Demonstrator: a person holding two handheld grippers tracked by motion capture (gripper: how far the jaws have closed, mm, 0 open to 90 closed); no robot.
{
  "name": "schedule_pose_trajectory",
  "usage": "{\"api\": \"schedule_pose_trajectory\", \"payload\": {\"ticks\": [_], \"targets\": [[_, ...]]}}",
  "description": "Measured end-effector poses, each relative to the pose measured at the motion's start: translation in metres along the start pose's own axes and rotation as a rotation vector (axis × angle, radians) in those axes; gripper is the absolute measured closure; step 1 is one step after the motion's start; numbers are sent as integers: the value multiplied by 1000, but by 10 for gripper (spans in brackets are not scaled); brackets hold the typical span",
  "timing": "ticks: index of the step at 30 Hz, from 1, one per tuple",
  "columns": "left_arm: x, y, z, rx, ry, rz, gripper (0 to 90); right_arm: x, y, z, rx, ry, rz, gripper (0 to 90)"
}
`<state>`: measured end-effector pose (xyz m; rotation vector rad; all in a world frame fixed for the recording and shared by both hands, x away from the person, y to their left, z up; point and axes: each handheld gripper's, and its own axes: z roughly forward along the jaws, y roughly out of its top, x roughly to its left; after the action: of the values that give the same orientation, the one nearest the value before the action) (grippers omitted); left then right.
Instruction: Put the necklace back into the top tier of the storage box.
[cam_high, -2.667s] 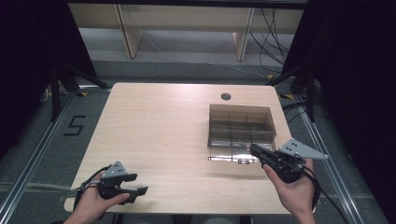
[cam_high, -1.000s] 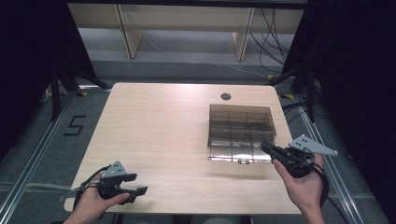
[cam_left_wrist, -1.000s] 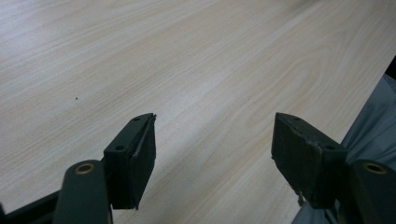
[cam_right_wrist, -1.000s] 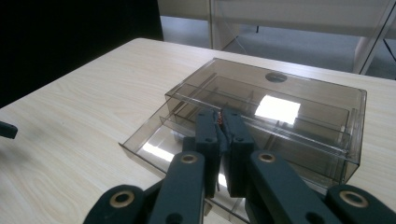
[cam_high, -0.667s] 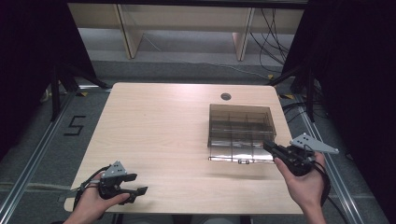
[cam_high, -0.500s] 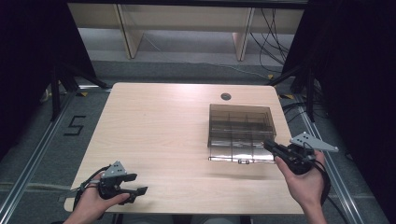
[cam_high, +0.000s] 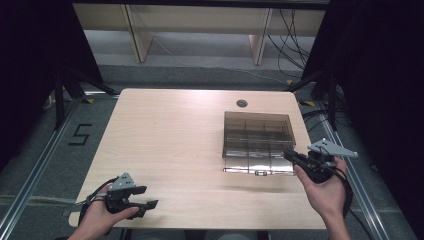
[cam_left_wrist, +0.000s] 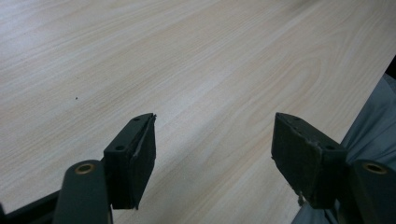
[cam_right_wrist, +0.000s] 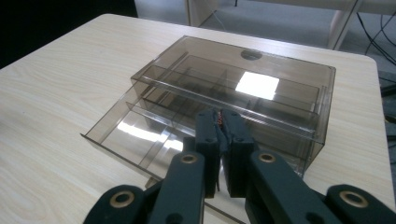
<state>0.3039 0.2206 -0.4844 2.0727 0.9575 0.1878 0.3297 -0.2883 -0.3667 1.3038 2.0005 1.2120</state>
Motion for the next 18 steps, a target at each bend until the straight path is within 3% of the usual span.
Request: {"api": "schedule_pose_trajectory", "payload": {"ticks": [2,3,4,6,7,10,11,14,16,17,18], "targets": [[1,0,0,-6,-1,20,306,0,0,0,7,-15,0,870],[0,0,0,-4,0,9,306,2,1,1,13,-20,31,870],[0,0,0,1,0,1,306,-1,1,2,17,-27,-7,870],[1,0,0,-5,0,20,306,1,3,3,38,-27,28,870],[0,0,0,-1,1,9,306,1,4,4,54,-46,35,870],[2,0,0,1,5,28,306,0,6,8,87,-62,27,870],[-1,0,1,-9,-7,-9,306,1,6,8,92,-64,36,870],[0,0,1,-14,-4,7,306,-2,7,10,105,-79,0,870],[-1,0,1,-11,-4,-3,306,-2,7,11,115,-80,1,870],[-1,0,1,-11,-4,-3,306,1,6,12,118,-72,42,870],[-1,0,1,-9,-7,-10,306,0,7,12,125,-79,43,870]]}}
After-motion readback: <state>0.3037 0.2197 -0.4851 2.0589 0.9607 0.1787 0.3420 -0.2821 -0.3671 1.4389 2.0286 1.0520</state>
